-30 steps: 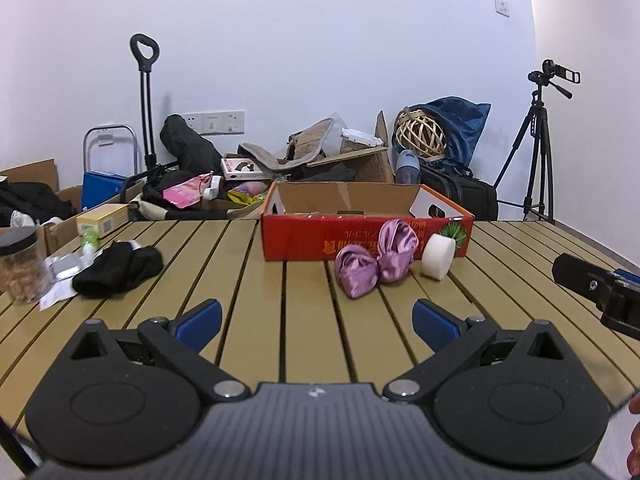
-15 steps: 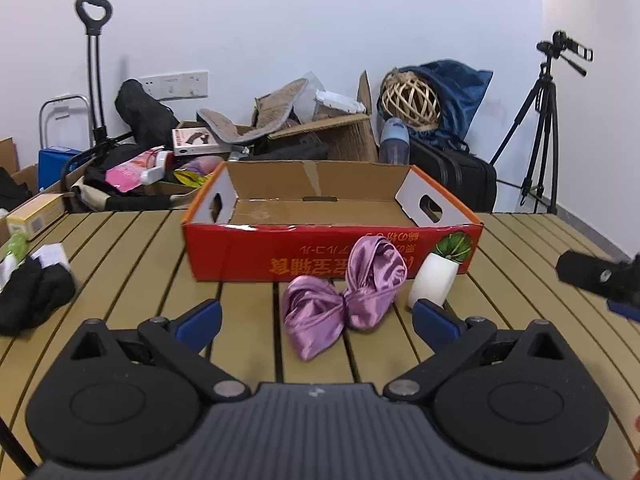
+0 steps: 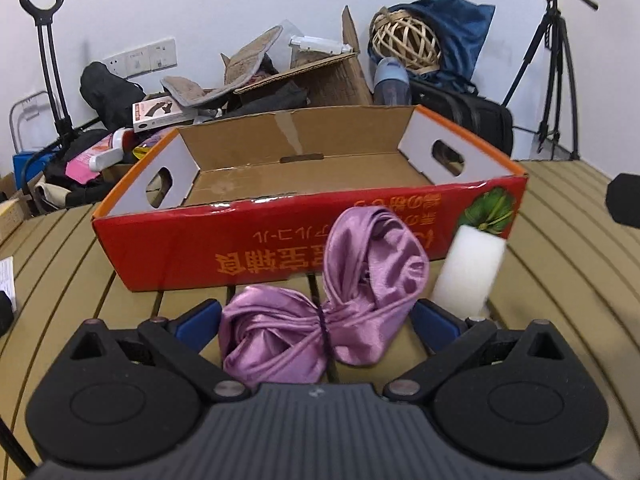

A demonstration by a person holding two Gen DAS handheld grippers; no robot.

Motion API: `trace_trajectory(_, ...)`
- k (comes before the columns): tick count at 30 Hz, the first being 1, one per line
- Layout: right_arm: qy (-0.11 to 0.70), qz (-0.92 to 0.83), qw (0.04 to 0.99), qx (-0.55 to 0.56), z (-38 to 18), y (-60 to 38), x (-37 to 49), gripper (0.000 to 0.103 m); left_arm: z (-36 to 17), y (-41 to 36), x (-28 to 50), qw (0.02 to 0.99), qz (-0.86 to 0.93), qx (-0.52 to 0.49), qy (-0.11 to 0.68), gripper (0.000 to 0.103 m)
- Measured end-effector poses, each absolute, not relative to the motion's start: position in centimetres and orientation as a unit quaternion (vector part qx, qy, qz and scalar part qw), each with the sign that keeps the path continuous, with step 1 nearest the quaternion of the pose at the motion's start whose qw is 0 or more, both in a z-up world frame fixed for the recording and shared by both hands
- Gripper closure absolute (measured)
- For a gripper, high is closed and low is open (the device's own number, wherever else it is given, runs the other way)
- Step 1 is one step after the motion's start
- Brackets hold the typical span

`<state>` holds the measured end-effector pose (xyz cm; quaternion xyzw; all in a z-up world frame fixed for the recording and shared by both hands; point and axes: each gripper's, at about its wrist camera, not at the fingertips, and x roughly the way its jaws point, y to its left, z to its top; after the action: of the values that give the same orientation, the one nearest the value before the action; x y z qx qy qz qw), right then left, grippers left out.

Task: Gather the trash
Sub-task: 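Close the left tool on the purple satin bow, then grasp the white foam cylinder with the right tool while the left tool holds the bow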

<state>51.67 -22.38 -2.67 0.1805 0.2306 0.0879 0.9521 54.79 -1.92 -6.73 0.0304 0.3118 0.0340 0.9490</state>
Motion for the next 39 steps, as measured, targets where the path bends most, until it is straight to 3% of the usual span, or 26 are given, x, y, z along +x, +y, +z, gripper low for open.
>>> trace_trajectory(6,0.246,0.082,0.947,0.189,-4.1,-22.2,53.3,0.0,-7.2,-1.7,55.2,0.952,0.028,0.033,0.303,0.0)
trace_trajectory(11,0.251,0.076,0.948,0.181,-4.5,-21.6,53.7,0.0,-7.5,-2.1,54.9,0.952,0.021,0.05,0.301,0.009)
trace_trajectory(17,0.256,0.073,0.947,0.178,-4.9,-21.2,53.9,0.0,-7.4,-1.9,54.5,0.955,0.006,0.047,0.293,0.027)
trace_trajectory(25,0.263,0.079,0.947,0.167,-5.3,-20.5,54.0,0.0,-6.7,-1.7,53.4,0.964,0.001,0.047,0.263,0.059)
trace_trajectory(39,0.273,0.085,0.946,0.153,-5.7,-19.6,54.2,0.0,-4.4,0.3,52.0,0.968,0.044,0.023,0.244,0.066)
